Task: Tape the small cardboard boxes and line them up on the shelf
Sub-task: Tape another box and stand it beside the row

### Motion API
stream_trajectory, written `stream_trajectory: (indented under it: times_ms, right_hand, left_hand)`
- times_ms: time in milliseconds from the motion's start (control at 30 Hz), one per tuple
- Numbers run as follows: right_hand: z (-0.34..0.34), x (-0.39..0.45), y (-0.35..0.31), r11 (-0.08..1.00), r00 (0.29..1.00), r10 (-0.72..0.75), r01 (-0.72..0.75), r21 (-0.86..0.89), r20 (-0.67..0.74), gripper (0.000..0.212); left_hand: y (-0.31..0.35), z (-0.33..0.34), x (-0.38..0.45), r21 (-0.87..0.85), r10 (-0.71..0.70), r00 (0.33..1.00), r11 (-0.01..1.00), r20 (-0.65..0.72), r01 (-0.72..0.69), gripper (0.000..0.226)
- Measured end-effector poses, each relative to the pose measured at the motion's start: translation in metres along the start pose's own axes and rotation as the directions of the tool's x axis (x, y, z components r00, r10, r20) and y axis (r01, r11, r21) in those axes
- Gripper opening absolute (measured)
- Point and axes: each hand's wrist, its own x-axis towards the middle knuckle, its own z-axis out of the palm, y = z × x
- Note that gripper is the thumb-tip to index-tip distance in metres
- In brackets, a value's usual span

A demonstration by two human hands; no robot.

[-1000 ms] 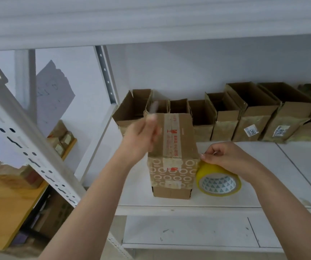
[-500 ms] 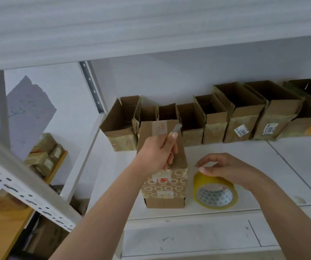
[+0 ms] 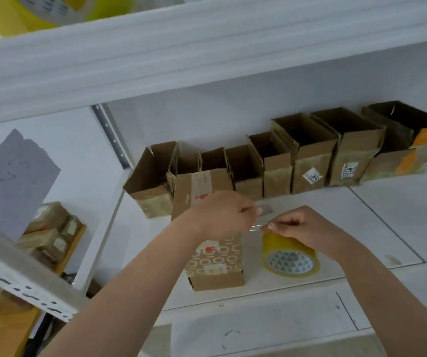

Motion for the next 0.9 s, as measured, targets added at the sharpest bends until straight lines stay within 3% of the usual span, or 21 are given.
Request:
stream_trajectory:
  times_ms: [133,333,400,500,600,667,900]
  right_hand:
    - [0.001,-0.004,-0.003,0.999,0.999,-0.041,0.041,-0.023,-0.029,0.012]
    - [0.004,-0.008,-0.009,0.972,0.988,-0.117,0.093,-0.216,-0.103,0.020]
    - [0.005,-0.010,-0.010,0.983,0.987,-0.099,0.077,-0.167,-0.126,0.017]
    - [0.005,-0.011,-0.011,0.994,0.990,-0.057,0.045,-0.102,-0.125,0.015]
    - [0.006,-0.012,-0.009,0.999,0.995,-0.032,0.030,-0.023,-0.090,0.015]
    - [0.010,-0.011,-0.007,0.999,0.997,-0.009,0.012,0.046,-0.071,0.014]
    - [0.020,-0.008,0.028,0.940,0.964,0.267,-0.258,0.223,-0.010,0.014]
  left_hand:
    - [0.003,0.004,0.007,0.216,-0.090,0.990,0.974,0.105,0.066,0.045]
    - [0.014,0.012,0.017,0.394,-0.207,0.975,0.905,0.085,0.158,0.041]
    - [0.016,0.015,0.019,0.454,-0.230,0.970,0.875,0.083,0.169,0.039]
    - [0.011,0.008,0.014,0.319,-0.202,0.977,0.932,0.074,0.169,0.039]
    - [-0.001,0.002,0.009,0.030,-0.247,0.965,0.968,-0.085,0.250,0.032]
    - [-0.006,0.008,0.010,0.039,-0.293,0.939,0.952,-0.180,0.304,0.026]
    - [-0.005,0.019,0.016,0.092,-0.347,0.911,0.923,-0.224,0.375,0.029]
